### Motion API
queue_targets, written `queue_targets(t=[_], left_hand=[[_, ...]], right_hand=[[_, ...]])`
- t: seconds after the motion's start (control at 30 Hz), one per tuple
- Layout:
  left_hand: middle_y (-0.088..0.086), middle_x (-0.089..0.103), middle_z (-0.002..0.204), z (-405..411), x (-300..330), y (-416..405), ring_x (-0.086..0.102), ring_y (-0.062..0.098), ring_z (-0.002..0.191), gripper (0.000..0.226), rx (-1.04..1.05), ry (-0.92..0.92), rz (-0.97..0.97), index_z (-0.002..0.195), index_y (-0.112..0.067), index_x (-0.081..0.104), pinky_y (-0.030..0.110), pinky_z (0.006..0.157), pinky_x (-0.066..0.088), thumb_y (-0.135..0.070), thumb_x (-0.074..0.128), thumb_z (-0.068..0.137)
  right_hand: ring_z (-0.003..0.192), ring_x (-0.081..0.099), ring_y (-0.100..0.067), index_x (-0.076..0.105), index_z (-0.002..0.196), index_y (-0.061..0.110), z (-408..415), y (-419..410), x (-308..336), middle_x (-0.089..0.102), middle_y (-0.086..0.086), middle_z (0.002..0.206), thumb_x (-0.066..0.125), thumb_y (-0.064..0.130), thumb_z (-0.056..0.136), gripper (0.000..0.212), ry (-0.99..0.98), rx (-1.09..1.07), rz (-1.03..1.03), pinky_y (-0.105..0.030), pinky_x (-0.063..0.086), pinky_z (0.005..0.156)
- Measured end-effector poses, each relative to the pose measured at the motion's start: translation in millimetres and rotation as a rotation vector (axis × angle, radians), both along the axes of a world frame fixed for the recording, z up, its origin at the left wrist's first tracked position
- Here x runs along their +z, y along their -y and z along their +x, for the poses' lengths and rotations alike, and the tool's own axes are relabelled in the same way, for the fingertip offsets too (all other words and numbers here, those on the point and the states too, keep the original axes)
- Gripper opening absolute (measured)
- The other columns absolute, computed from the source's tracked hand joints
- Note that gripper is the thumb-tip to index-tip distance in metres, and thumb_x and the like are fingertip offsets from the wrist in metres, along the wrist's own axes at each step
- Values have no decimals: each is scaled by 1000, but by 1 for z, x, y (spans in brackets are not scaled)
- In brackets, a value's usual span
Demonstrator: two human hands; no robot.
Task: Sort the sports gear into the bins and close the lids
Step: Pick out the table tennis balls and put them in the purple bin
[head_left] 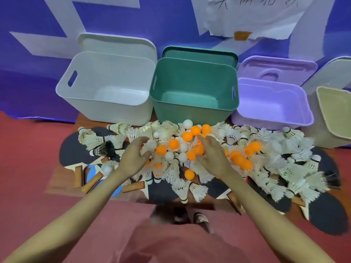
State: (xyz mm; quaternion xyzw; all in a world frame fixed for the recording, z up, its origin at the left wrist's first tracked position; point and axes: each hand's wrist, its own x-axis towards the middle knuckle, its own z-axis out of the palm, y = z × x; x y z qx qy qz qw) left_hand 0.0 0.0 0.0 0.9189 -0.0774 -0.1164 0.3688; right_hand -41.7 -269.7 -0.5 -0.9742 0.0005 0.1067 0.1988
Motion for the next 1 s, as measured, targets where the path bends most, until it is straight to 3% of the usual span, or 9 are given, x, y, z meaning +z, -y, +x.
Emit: queue_targets(t=[0.2,0.4,0.5,0.67,0.77,0.83,0.93,1.0], left_hand=[[8,58,121,19,-5,-14,57,21,108,42,25,0,-2,129,-6,51,35,89,48,-10,60,88],[11,66,103,33,-22,-24,63,24,89,27,-103,-40,119,111,-5,61,38,77,54,-5,60,85],[12,68,104,35,-31,-21,64,26,91,24,-208,-103,226,107,-5,66,38,79,53,-4,56,85],[10,65,116,44,-43,-15,60,28,107,33,-401,-224,463,115,-14,66,38,91,49,-1,53,87],[9,63,118,53,-47,-13,59,27,108,34,-530,-230,564,113,-14,65,35,89,49,2,50,87],[9,64,115,59,-47,-11,59,26,105,31,-605,-248,621,110,-13,66,32,85,48,1,53,86],[6,63,118,66,-42,-5,59,25,107,35,-661,-283,704,116,-14,65,34,87,49,-6,67,82],[4,61,120,68,-40,-3,58,24,109,40,-700,-295,744,119,-16,63,35,88,49,-11,71,80]], right_hand=[[107,47,-37,52,128,10,12,-20,-20,44,-19,116,66,18,83,48,54,-152,-135,-42,44,87],[95,53,-37,58,116,7,21,-27,-27,47,-18,113,65,14,82,35,-8,-201,-147,-41,48,78],[93,54,-36,59,111,5,24,-26,-27,47,-17,113,63,9,81,30,-26,-218,-128,-40,48,79],[100,51,-29,57,116,8,21,-23,-19,49,-12,111,62,15,83,33,100,-338,79,-38,46,82],[98,50,-19,56,115,9,15,-22,-11,53,-6,109,54,25,87,32,144,-462,293,-31,41,80],[90,52,-13,58,110,11,12,-20,-5,57,-1,102,45,28,88,32,142,-563,471,-23,39,73],[71,51,0,61,98,8,9,-16,-2,59,-1,86,41,17,96,22,164,-623,615,-10,37,61],[62,44,-4,57,80,6,9,-12,-3,54,-3,73,38,20,96,29,182,-641,660,-18,36,57]])
